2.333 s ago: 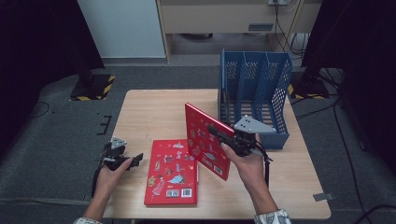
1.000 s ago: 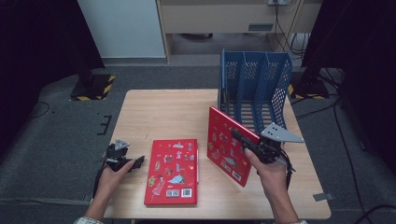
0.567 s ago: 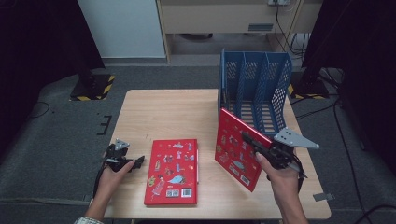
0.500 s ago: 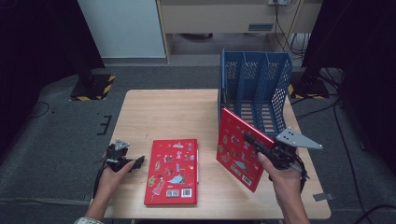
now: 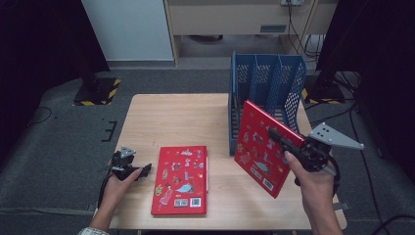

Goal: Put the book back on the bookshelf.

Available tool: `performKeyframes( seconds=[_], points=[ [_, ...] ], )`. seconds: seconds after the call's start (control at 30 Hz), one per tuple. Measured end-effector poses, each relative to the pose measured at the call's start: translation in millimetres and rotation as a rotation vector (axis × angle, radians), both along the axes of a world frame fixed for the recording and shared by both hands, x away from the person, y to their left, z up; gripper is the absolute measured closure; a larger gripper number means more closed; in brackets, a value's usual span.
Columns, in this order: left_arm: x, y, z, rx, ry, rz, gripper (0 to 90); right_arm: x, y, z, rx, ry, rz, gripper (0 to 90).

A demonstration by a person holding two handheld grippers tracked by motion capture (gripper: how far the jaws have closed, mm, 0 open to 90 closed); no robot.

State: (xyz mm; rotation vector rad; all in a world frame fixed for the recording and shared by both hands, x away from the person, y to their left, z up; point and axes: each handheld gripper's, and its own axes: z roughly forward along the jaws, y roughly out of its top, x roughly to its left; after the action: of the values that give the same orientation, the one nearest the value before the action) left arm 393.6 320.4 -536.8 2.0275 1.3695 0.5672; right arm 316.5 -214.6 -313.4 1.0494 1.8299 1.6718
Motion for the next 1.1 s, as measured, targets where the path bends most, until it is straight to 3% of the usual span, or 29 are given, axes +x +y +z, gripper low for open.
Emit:
performKeyframes(
  seconds=[0.33,0.7,0.8,1.07,1.1],
  points=[
    [0.2,-0.7,0.0,0.002,0.002,0.004,0.0,11.7,-13.3,31.4,0.011,-0.004,-0.064,79.7],
    [0.4,-0.9,-0.1,0.002,0.003,0.004,0.0,35.9,-15.3,43.6,-0.017,-0.016,-0.143,79.7],
    [0.8,-1.4,-0.3,-0.003,-0.001,0.007,0.0,48.8,-13.9,48.4,-0.009,-0.020,-0.172,79.7],
    [0.8,-1.9,-0.4,-0.003,-0.001,0.008,0.0,69.6,-8.4,55.2,-0.036,-0.034,-0.231,79.7],
    [0.8,-1.9,-0.4,-0.003,-0.001,0.008,0.0,77.8,-8.1,54.6,-0.047,-0.034,-0.252,79.8]
  ],
)
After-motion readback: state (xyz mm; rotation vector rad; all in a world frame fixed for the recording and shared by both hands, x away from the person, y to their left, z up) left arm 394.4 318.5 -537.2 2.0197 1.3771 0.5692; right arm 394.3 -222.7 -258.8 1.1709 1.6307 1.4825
